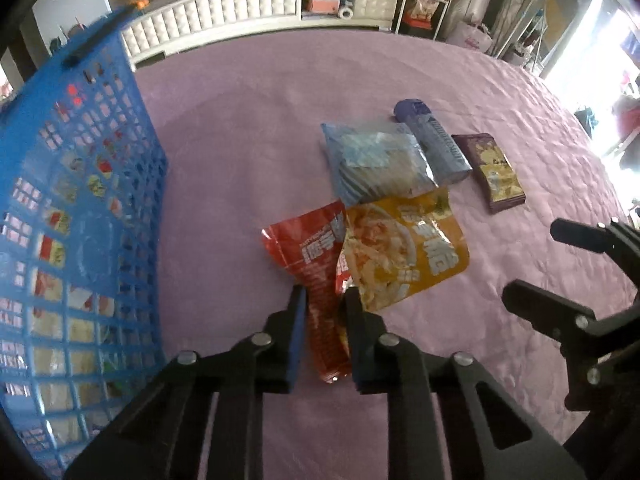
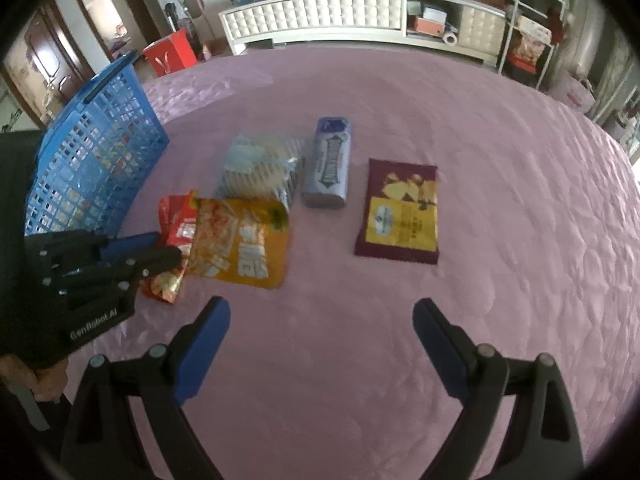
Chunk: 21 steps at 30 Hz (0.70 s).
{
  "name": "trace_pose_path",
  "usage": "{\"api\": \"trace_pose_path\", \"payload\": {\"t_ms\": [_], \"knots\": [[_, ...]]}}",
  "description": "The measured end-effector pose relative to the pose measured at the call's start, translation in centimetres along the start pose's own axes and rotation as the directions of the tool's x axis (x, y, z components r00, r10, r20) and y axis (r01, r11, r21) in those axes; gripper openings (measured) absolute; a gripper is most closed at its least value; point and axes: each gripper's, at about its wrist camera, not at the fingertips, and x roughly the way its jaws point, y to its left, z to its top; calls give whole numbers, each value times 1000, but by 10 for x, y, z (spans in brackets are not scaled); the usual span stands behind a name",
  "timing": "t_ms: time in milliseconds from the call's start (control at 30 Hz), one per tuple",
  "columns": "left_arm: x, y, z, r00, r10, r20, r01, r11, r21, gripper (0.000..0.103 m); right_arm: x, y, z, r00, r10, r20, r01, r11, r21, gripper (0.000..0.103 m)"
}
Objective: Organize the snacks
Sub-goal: 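Grasp the red pouch with the left gripper while the right gripper grasps the orange pouch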
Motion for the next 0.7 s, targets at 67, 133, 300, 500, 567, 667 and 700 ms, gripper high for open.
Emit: {"api": "trace_pose_path", "payload": {"t_ms": [67, 133, 300, 500, 567, 667, 700], "knots": [[-6, 1, -4, 1000, 2, 20, -2, 1000, -11, 14, 1, 5, 3, 1000, 13, 2, -13, 999, -37, 95], [-13, 0, -8, 999, 2, 39, -1, 1000, -9, 14, 2, 11, 5, 999, 36, 3, -35, 995, -91, 95], [-27, -1, -18, 997, 20, 74, -20, 1000, 1, 14, 14, 21, 13, 998, 69, -13, -70, 980, -187, 95], [-25, -3, -23, 997, 21, 69, -21, 1000, 0, 13, 36, 29, 22, 995, 84, -46, -93, 959, -267, 95], [-22, -2, -19, 998, 25, 60, -25, 1000, -6, 12, 40, 34, 21, 995, 87, -52, -99, 948, -303, 95], [-17, 2, -18, 999, 9, 48, -7, 999, -35, 12, 49, 39, 23, 993, 92, -71, -111, 926, -360, 95], [-13, 3, -17, 999, -1, 41, 3, 999, -45, 12, 52, 40, 24, 994, 85, -72, -106, 920, -377, 95]]}}
